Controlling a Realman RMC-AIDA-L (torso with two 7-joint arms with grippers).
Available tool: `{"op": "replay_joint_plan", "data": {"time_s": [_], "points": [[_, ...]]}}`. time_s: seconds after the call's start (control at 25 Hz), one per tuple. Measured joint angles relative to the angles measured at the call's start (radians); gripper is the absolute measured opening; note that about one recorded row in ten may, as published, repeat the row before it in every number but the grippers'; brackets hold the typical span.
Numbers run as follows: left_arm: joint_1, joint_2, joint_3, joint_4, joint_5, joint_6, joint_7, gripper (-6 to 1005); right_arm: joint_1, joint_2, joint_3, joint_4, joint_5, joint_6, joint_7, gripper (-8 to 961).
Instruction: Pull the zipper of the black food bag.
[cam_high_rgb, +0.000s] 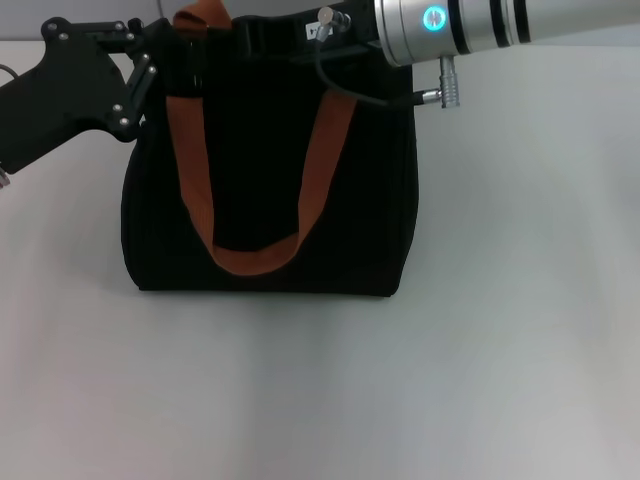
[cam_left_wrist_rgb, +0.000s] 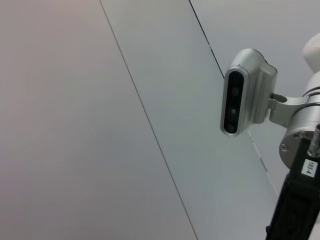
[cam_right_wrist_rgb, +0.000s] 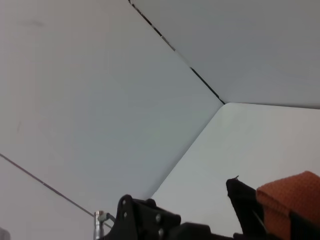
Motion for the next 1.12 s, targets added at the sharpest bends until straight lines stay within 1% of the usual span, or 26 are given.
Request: {"op": "replay_joint_plan", "data": {"time_s": [0.16,0.28,0.36,0.8,1.12], "points": [[0.005,0.001,0.0,-0.001,-0.017,0.0,0.001,33,0.0,-0.001,-0.008,-0.001,0.001,0.004,-0.001,222],[0.009,0.007,0.0,-0.008,-0.023,0.0,0.001,33,-0.004,-0.001,-0.01,-0.013,0.001,0.006,-0.003,222],[0.009,0.008,0.0,-0.011,-0.023,0.0,0.002,34,-0.004,-0.001,-0.013,-0.019,0.001,0.006,-0.003,221],[0.006,0.004,0.0,-0.014,-0.023,0.002,0.003,35,-0.003,0.0,-0.023,-0.032,0.001,0.012,-0.006,225],[0.007,0.005,-0.001,-0.014,-0.022,0.013,0.001,36,-0.002,0.001,-0.045,-0.033,0.001,0.012,-0.006,180]]}}
